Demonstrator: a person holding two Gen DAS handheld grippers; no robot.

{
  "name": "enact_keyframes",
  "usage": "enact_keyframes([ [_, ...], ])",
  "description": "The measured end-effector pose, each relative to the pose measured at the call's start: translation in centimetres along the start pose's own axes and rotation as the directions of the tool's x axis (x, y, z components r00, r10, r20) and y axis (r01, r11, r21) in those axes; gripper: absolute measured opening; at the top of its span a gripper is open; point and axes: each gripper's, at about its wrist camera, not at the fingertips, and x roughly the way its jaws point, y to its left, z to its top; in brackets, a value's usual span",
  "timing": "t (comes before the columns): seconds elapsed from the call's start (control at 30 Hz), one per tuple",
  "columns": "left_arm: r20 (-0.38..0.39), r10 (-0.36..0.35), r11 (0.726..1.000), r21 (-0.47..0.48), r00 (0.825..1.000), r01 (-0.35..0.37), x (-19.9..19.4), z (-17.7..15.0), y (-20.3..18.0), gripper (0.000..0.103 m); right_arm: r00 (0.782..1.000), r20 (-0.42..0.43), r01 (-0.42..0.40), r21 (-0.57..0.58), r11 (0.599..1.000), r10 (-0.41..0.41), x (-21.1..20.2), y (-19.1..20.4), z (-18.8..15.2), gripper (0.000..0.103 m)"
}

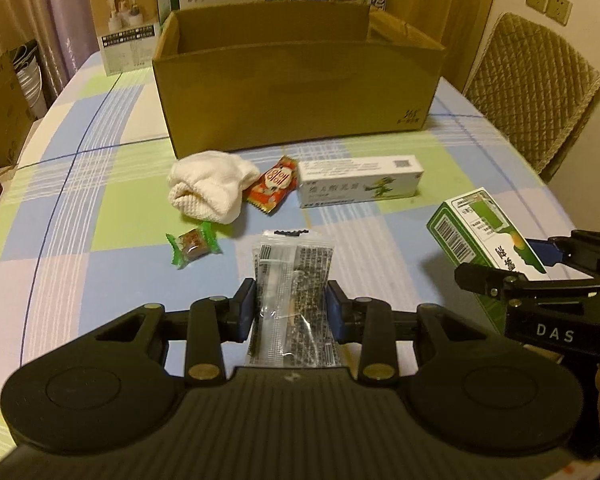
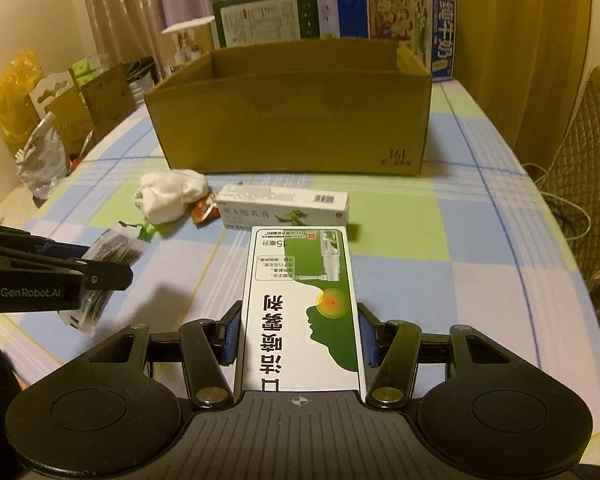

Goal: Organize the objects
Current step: 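Lift the medicine box and snack packet with both grippers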

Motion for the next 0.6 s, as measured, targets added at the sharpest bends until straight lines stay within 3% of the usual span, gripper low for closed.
enact_keyframes([
  [0.6,0.061,-0.010,1.000,-0.011,0.998,0.011,-5.3,-1.5,-0.8,0.031,0.998,0.062,0.003,-0.015,1.000,-0.002,-5.3,2.0,0.4,0.053],
])
